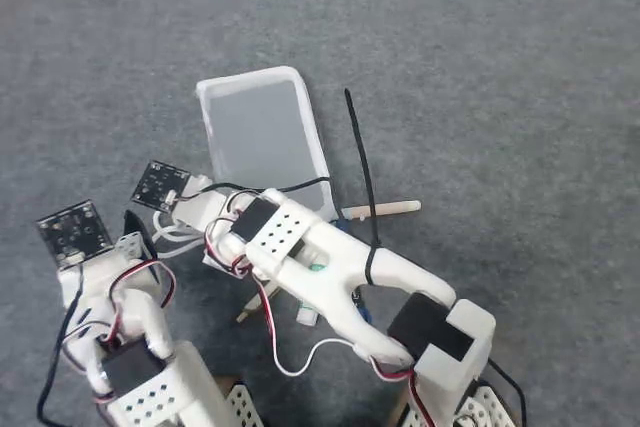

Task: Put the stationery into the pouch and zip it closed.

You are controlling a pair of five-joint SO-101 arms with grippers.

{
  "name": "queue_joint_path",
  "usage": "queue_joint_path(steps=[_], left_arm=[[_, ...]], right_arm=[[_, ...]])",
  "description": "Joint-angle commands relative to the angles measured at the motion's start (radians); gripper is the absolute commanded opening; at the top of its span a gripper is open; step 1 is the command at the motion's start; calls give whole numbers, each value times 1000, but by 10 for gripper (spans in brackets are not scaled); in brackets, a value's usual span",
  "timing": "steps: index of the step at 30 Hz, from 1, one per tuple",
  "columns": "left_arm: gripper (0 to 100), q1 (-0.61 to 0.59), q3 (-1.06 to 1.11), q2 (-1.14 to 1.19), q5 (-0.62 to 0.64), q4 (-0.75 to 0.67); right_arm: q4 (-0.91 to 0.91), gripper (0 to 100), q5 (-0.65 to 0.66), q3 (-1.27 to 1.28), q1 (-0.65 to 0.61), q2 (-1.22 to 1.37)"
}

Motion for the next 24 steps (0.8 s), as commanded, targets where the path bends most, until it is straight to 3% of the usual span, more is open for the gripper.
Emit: queue_joint_path(steps=[1,5,12,24], left_arm=[[184,-3,-59,-20,12,-23],[184,-3,-59,-20,12,-23],[184,-3,-59,-20,12,-23],[220,3,-59,-20,14,-21]], right_arm=[[10,6,8,-52,16,-22],[64,6,-63,-54,18,-67],[128,6,-152,-48,133,-205],[127,6,-299,-14,232,-346]])
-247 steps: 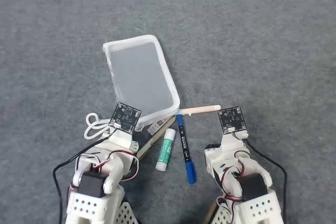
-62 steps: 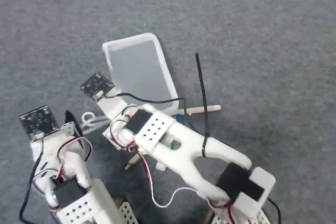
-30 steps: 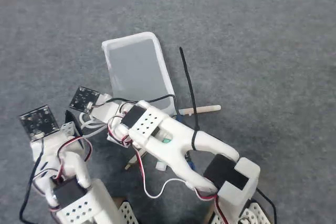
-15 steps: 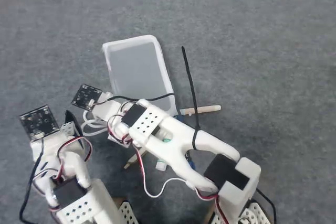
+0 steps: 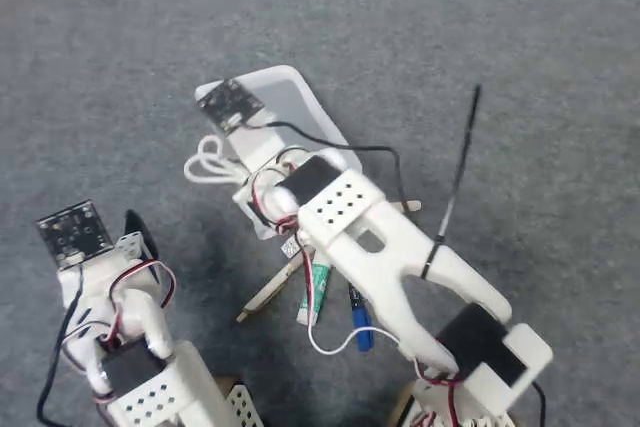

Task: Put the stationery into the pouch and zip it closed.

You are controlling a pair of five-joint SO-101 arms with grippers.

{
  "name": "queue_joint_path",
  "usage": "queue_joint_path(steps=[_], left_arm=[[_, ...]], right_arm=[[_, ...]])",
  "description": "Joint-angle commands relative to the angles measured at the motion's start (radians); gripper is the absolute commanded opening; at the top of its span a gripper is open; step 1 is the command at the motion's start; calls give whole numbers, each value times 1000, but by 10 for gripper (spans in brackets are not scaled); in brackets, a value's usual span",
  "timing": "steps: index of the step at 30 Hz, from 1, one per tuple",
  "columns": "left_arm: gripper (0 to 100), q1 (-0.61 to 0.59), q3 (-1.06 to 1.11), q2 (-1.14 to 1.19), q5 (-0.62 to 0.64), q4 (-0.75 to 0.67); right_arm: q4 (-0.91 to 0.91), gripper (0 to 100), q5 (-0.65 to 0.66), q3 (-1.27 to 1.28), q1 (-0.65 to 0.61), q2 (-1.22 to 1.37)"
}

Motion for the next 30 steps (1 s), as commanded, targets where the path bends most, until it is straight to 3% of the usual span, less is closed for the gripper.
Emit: queue_joint_path(steps=[1,12,20,30], left_arm=[[232,15,-59,-20,11,-17],[265,106,-61,-20,11,28],[265,155,-59,-20,11,28],[272,262,-84,-20,11,23]], right_arm=[[5,6,-58,-14,50,-133],[-2,6,-83,72,85,-325],[-10,6,-187,146,85,-479],[-318,6,-183,431,90,-731]])
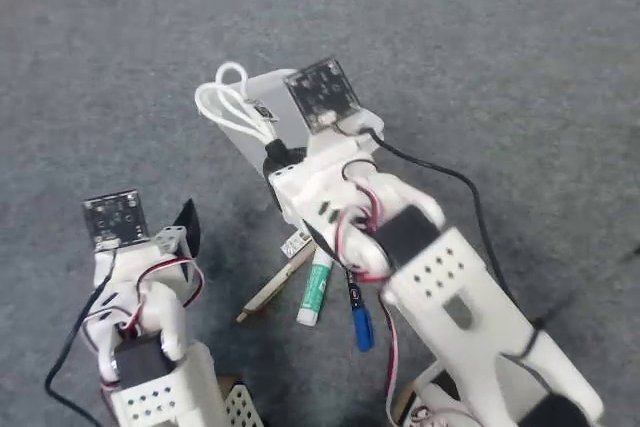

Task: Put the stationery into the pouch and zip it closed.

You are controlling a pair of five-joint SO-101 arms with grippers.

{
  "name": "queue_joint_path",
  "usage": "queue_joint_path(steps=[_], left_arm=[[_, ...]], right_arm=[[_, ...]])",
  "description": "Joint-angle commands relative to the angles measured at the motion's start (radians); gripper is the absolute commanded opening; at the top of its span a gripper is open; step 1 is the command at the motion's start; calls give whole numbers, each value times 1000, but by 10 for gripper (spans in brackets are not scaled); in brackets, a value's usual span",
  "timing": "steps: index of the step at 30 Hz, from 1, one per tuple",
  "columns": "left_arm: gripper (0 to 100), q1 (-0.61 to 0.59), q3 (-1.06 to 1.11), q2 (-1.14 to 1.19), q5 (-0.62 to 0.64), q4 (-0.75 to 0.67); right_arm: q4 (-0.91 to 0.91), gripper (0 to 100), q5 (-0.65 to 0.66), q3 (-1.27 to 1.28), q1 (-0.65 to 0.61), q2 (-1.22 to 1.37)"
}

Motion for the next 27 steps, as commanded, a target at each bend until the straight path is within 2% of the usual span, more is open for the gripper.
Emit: queue_joint_path(steps=[1,4,9,13,21,25,27], left_arm=[[286,43,-90,-20,11,3],[327,54,-111,-20,11,6],[331,57,-148,-20,12,6],[333,135,-176,-20,49,8],[348,290,-188,-20,63,2],[383,328,-231,-20,161,23],[384,339,-254,-20,170,48]], right_arm=[[-182,6,-8,109,13,-170],[-297,6,-6,204,13,-226],[-449,6,-6,324,8,-288],[-524,6,-6,370,8,-308],[-584,6,-11,404,8,-305],[-585,6,-12,404,8,-305],[-585,6,-12,404,8,-305]])
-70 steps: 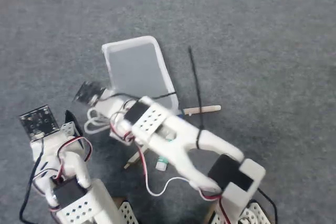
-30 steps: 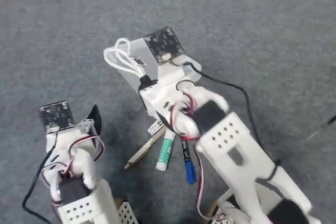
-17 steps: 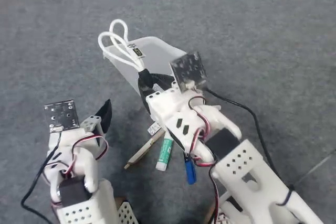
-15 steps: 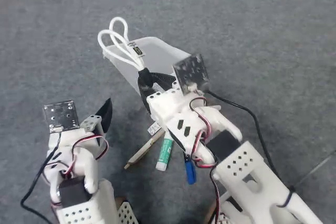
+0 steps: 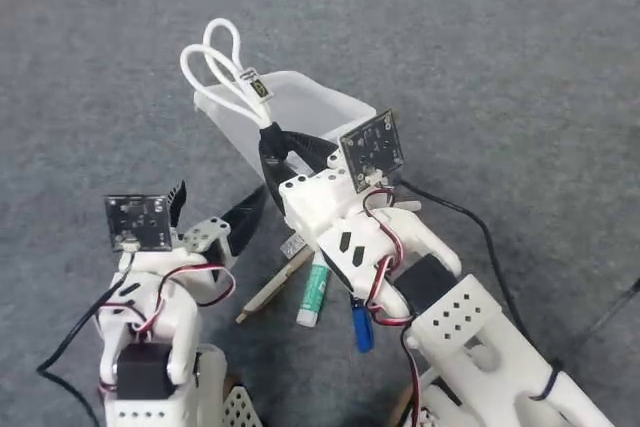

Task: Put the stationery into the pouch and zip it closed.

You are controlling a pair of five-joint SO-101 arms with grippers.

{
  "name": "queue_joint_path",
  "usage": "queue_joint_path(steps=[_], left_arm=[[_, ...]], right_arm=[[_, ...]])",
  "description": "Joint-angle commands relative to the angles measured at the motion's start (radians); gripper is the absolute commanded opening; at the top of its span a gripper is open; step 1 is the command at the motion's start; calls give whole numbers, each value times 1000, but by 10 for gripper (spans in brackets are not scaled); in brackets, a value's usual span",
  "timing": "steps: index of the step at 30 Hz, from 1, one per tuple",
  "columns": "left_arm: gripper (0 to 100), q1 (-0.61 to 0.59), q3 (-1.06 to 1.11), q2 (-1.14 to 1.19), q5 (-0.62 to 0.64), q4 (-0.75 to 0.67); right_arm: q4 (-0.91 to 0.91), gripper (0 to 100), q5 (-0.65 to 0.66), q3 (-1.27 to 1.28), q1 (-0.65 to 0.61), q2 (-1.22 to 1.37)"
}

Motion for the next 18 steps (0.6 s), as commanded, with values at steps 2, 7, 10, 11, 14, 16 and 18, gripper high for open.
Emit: queue_joint_path(steps=[2,7,10,11,14,16,18], left_arm=[[384,57,-93,-18,54,52],[383,66,-45,-17,52,12],[383,51,-13,-17,49,-8],[383,34,-13,-17,49,-11],[382,15,5,-15,49,-41],[382,20,19,-15,49,-48],[382,12,22,-15,49,-60]], right_arm=[[-25,6,-12,-15,7,-45],[-16,6,-12,-15,-27,-47],[-18,6,-12,-15,-28,-47],[-16,6,-11,-15,-28,-47],[-16,6,-11,-11,-30,-48],[-16,6,-11,-11,-30,-48],[-16,6,-11,-11,-30,-48]])
